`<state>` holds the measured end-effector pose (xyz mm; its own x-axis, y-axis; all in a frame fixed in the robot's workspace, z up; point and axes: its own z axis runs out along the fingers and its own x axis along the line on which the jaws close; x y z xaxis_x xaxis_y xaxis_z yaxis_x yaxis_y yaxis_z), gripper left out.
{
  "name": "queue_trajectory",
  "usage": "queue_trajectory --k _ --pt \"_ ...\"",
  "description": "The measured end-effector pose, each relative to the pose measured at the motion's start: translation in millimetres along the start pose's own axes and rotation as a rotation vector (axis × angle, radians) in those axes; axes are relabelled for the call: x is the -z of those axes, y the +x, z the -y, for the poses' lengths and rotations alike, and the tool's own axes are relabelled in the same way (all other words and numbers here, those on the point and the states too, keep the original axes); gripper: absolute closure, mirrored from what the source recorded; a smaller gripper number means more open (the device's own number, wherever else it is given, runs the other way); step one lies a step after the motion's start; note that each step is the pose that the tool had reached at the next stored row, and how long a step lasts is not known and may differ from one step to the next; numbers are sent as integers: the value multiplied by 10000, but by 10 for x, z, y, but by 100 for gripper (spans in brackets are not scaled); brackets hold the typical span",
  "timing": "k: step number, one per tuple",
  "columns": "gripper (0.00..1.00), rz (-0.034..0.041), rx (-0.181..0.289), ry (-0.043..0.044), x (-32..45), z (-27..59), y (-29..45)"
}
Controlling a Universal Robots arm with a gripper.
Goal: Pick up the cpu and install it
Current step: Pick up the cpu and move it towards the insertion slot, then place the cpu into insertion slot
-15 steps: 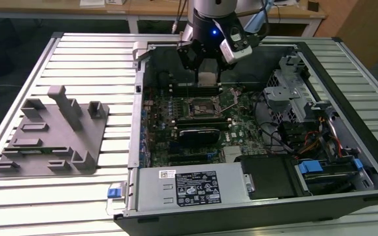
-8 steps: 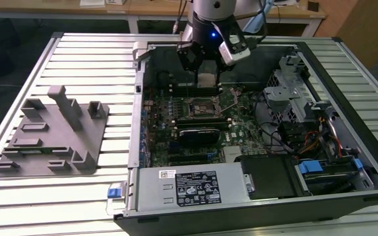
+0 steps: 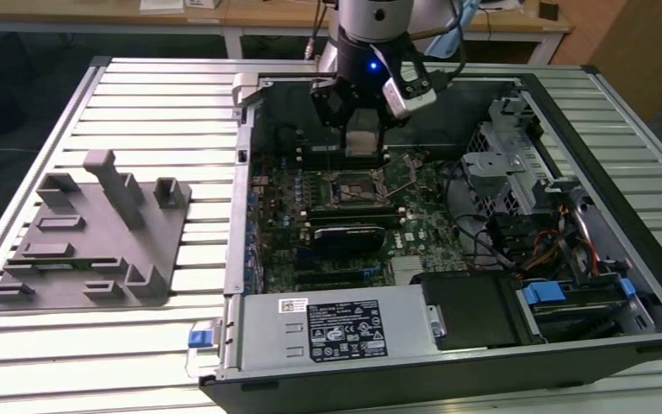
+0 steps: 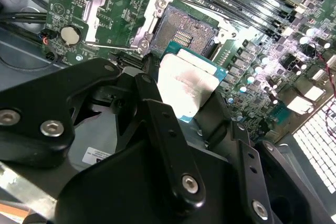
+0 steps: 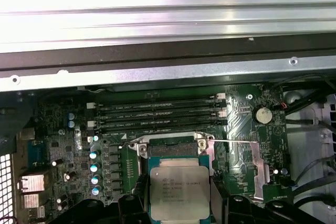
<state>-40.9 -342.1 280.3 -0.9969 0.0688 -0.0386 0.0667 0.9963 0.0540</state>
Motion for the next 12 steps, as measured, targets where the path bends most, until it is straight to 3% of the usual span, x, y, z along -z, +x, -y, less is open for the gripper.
queue_trajectory --k 12 --pt "45 -6 0 2 -7 0 0"
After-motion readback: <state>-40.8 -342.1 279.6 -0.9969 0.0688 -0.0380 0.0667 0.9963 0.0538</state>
